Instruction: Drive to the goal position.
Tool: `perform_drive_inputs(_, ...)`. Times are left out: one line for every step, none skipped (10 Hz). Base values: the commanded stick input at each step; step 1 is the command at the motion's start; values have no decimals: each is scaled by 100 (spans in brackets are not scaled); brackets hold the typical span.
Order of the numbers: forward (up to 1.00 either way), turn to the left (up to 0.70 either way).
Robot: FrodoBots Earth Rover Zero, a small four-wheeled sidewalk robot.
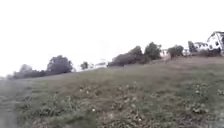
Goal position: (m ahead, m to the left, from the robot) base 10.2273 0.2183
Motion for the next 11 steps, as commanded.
perform_drive_inputs(50, -16)
perform_drive_inputs(50, -20)
perform_drive_inputs(50, -22)
perform_drive_inputs(50, -22)
perform_drive_inputs(50, -9)
perform_drive_inputs(50, -9)
perform_drive_inputs(50, -9)
perform_drive_inputs(50, -8)
perform_drive_inputs(50, -9)
perform_drive_inputs(50, -9)
perform_drive_inputs(50, -8)
